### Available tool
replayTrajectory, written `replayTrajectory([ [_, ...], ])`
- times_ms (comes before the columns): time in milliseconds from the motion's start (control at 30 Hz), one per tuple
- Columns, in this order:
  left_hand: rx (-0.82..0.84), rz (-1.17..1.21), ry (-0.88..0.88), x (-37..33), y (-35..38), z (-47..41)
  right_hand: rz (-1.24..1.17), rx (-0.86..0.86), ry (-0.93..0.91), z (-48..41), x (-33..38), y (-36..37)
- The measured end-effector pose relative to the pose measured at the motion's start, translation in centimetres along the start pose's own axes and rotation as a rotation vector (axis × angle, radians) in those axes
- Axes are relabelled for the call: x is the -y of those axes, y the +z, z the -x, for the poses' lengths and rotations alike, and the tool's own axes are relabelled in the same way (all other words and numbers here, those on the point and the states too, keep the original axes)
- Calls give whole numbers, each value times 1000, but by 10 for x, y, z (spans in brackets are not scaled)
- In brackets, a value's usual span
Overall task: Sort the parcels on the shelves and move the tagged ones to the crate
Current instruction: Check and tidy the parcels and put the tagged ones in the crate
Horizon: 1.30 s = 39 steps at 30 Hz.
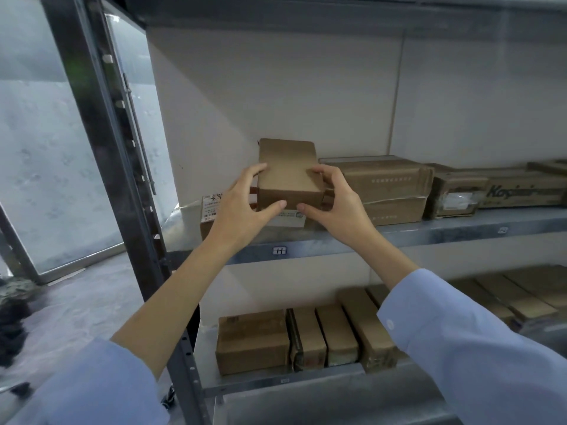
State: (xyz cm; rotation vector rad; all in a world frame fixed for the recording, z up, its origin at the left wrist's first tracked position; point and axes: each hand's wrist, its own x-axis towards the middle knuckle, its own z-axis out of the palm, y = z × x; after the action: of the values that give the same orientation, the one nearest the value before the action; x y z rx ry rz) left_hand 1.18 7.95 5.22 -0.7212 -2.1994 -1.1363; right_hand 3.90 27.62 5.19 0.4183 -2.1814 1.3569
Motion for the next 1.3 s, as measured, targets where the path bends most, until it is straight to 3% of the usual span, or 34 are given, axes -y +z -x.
replayTrajectory([
  [300, 22, 188, -67, -4, 4, 19, -59, 56, 69, 17, -3, -5],
  [700, 43, 118, -119, -5, 4, 29, 43, 47, 33, 23, -5, -12],
  [1133, 68, 289, -174, -19, -2, 37, -131, 14, 46, 27, 3, -9],
  [1300, 51, 263, -171, -19, -4, 37, -57, 22, 55, 26, 5, -12],
])
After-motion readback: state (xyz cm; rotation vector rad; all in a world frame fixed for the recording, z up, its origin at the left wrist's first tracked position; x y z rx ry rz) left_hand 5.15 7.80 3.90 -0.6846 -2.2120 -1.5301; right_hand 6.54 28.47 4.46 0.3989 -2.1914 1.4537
